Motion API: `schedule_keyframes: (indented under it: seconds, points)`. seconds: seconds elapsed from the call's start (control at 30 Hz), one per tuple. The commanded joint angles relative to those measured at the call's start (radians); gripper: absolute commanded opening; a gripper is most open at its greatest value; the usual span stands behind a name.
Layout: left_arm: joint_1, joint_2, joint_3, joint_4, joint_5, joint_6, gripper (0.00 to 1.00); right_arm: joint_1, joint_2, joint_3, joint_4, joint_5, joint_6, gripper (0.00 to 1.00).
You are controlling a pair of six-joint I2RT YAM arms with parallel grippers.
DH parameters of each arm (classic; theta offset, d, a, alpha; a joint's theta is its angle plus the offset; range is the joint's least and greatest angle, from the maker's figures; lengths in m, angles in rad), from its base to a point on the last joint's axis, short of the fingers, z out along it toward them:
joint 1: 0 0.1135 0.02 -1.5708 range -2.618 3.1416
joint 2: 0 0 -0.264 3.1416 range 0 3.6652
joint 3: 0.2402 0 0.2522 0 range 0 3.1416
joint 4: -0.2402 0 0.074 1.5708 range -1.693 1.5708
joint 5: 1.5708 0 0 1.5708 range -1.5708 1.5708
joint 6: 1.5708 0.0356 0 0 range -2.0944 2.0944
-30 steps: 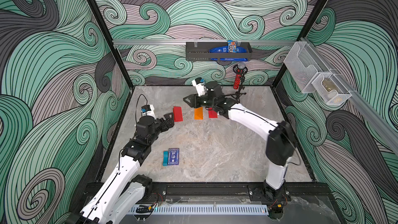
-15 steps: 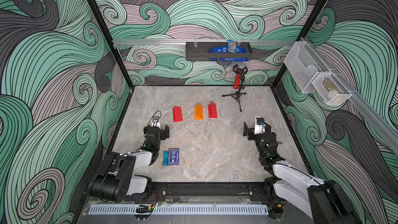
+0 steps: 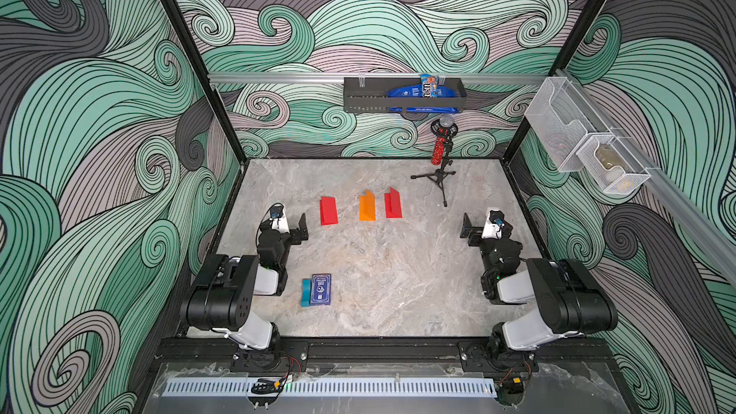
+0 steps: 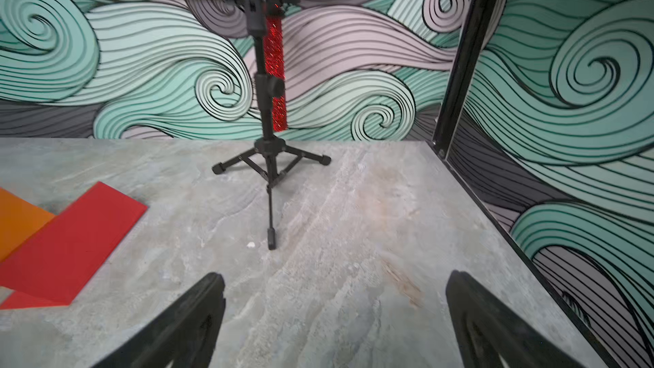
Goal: Fold the square paper along the opposite sides
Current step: Reset both arms
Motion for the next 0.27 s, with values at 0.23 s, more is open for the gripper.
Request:
schedule_keyframes:
  seconds: [0.23]
  points:
    - [0.006, 0.002, -0.01, 0.067, 0.036, -0.001, 0.99, -0.001, 0.004, 0.013, 0.013, 0.002, -0.007, 1.0]
